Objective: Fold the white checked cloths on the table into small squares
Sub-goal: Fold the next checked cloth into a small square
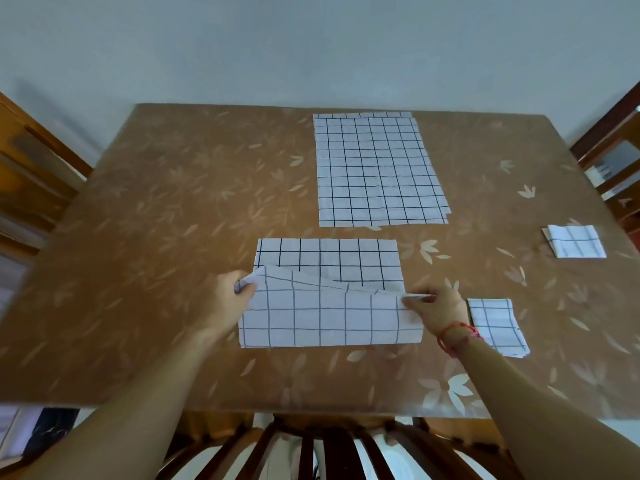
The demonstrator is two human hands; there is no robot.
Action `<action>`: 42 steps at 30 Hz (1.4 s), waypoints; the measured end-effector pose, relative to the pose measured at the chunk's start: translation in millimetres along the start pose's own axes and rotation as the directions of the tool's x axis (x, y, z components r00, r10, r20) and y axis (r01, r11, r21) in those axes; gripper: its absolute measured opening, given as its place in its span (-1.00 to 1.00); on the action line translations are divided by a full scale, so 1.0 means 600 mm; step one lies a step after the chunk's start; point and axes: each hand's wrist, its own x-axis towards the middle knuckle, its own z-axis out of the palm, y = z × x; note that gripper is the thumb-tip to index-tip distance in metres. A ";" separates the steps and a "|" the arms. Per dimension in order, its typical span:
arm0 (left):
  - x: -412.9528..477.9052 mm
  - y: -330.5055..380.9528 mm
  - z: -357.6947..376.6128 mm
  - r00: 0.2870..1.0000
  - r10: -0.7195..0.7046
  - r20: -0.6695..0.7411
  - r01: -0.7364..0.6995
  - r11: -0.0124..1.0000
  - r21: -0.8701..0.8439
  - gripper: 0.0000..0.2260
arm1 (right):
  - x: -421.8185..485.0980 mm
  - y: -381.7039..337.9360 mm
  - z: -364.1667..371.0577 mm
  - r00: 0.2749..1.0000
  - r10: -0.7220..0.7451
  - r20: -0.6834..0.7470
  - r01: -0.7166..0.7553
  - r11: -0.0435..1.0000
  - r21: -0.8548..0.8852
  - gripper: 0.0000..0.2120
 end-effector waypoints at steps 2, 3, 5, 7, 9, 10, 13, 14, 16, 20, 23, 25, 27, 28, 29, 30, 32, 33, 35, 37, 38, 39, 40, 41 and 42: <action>0.025 0.002 0.006 1.000 -0.030 -0.008 0.030 1.000 0.005 -0.75 | 0.024 -0.016 0.007 1.000 -0.008 -0.024 0.008 1.000 -0.001 -0.91; 0.038 0.000 0.010 0.999 -0.040 -0.013 0.040 0.999 0.016 -0.77 | 0.038 -0.024 0.011 0.999 -0.010 -0.036 0.010 1.000 -0.001 -0.88; 0.064 -0.005 0.021 0.999 -0.048 -0.007 0.048 0.998 0.040 -0.81 | 0.063 -0.033 0.020 0.998 0.014 -0.056 -0.014 1.000 -0.001 -0.84; 0.086 -0.007 0.032 0.999 -0.037 -0.008 0.037 0.998 0.054 -0.83 | 0.084 -0.038 0.030 0.996 0.052 -0.071 -0.053 0.998 -0.026 -0.82; 0.107 -0.009 0.044 1.000 -0.016 -0.014 0.017 0.998 0.056 -0.85 | 0.100 -0.037 0.038 0.994 0.061 -0.093 -0.066 0.997 -0.049 -0.81; 0.116 -0.011 0.051 1.000 -0.009 -0.012 0.009 0.998 0.054 -0.86 | 0.107 -0.037 0.042 0.993 0.066 -0.095 -0.071 0.996 -0.048 -0.81; 0.140 -0.018 0.067 1.000 0.001 0.005 -0.001 0.999 0.040 -0.92 | 0.124 -0.036 0.054 0.993 0.086 -0.074 -0.093 0.992 -0.085 -0.78; 0.146 -0.021 0.071 1.000 0.006 0.009 -0.006 0.999 0.043 -0.95 | 0.128 -0.036 0.058 0.993 0.086 -0.075 -0.094 0.990 -0.105 -0.77; 0.156 -0.027 0.080 1.000 0.014 0.017 -0.015 0.998 0.064 -0.96 | 0.135 -0.036 0.064 0.993 0.084 -0.087 -0.094 0.989 -0.118 -0.76; 0.170 -0.034 0.095 1.000 0.013 0.011 -0.014 0.999 0.045 -0.93 | 0.148 -0.029 0.072 0.990 0.099 -0.102 -0.109 0.988 -0.105 -0.79; 0.173 -0.030 0.100 1.000 0.014 0.013 -0.015 1.000 0.019 -0.89 | 0.158 -0.027 0.070 0.989 0.093 -0.112 -0.106 0.987 -0.121 -0.78; 0.174 -0.025 0.100 1.000 0.001 -0.009 -0.001 1.000 -0.015 -0.73 | 0.162 -0.026 0.068 0.989 0.086 -0.123 -0.100 0.989 -0.110 -0.77; 0.173 -0.026 0.097 1.000 0.003 -0.024 -0.004 0.999 -0.048 -0.63 | 0.161 -0.025 0.067 0.986 0.071 -0.151 -0.083 0.994 -0.072 -0.72; 0.173 -0.028 0.097 0.999 0.013 -0.032 -0.015 0.998 -0.062 -0.60 | 0.159 -0.026 0.067 0.984 0.060 -0.170 -0.069 0.996 -0.049 -0.66; 0.171 -0.030 0.097 0.999 0.029 -0.041 -0.031 0.998 -0.060 -0.59 | 0.156 -0.026 0.067 0.981 0.048 -0.188 -0.057 0.998 -0.042 -0.60; 0.166 -0.031 0.097 0.997 0.053 -0.050 -0.055 0.998 -0.038 -0.58 | 0.151 -0.028 0.068 0.979 0.031 -0.204 -0.044 0.997 -0.057 -0.55; 0.144 -0.027 0.103 0.988 0.148 -0.049 -0.147 0.989 0.031 -0.62 | 0.141 -0.023 0.075 0.973 -0.065 -0.220 0.032 0.988 -0.149 -0.55; 0.124 -0.020 0.108 0.979 0.203 -0.025 -0.202 0.978 0.060 -0.64 | 0.132 -0.021 0.080 0.969 -0.132 -0.208 0.090 0.976 -0.201 -0.58; 0.077 -0.003 0.131 0.955 0.289 0.066 -0.295 0.950 0.101 -0.64 | 0.112 -0.019 0.097 0.961 -0.232 -0.147 0.180 0.936 -0.304 -0.59; 0.014 0.012 0.156 0.921 0.356 0.159 -0.378 0.915 0.140 -0.61 | 0.074 -0.018 0.116 0.940 -0.335 -0.061 0.282 0.866 -0.413 -0.57; -0.017 0.015 0.171 0.902 0.389 0.190 -0.419 0.893 0.163 -0.60 | 0.052 -0.013 0.127 0.916 -0.401 -0.006 0.354 0.816 -0.456 -0.56; -0.047 0.016 0.183 0.880 0.425 0.211 -0.464 0.864 0.194 -0.59 | 0.026 -0.010 0.139 0.884 -0.465 0.047 0.428 0.767 -0.478 -0.57; -0.074 0.016 0.195 0.858 0.459 0.231 -0.505 0.835 0.217 -0.57 | 0.002 -0.003 0.152 0.852 -0.515 0.096 0.492 0.724 -0.483 -0.57; -0.096 0.016 0.203 0.837 0.487 0.249 -0.540 0.809 0.231 -0.56 | -0.024 0.005 0.164 0.825 -0.547 0.141 0.540 0.691 -0.480 -0.56; -0.113 0.013 0.210 0.821 0.513 0.252 -0.566 0.788 0.243 -0.56 | -0.048 0.012 0.174 0.806 -0.562 0.187 0.575 0.667 -0.474 -0.55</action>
